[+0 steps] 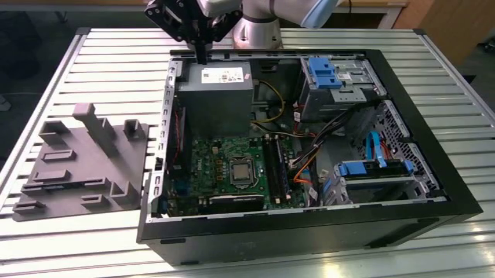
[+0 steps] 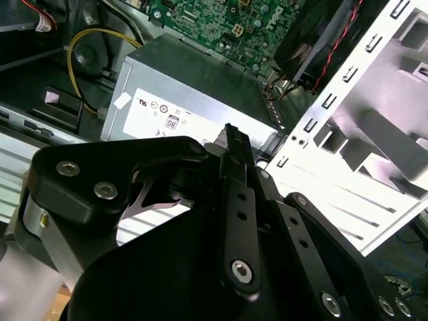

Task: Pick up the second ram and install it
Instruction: 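Reach for the second ram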

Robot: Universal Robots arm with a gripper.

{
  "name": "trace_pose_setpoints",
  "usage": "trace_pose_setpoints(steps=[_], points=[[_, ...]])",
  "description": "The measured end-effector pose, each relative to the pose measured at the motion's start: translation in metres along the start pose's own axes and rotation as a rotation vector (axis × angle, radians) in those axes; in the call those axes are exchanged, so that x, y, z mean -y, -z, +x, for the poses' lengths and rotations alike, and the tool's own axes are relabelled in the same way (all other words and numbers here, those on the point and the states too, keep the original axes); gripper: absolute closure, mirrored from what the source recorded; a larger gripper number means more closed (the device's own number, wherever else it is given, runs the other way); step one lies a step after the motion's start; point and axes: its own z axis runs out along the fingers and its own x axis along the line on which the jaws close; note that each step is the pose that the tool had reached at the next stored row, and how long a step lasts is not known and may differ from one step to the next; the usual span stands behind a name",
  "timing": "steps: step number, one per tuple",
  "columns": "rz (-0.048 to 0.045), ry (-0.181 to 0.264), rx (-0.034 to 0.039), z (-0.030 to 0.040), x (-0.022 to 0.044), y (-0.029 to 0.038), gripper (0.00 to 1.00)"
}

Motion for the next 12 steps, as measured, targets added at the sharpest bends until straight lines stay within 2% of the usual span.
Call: trace_pose_setpoints(steps=[12], points=[[0.0000, 0.000, 0.0000, 0.0062, 0.0005, 0.0002, 0.89]])
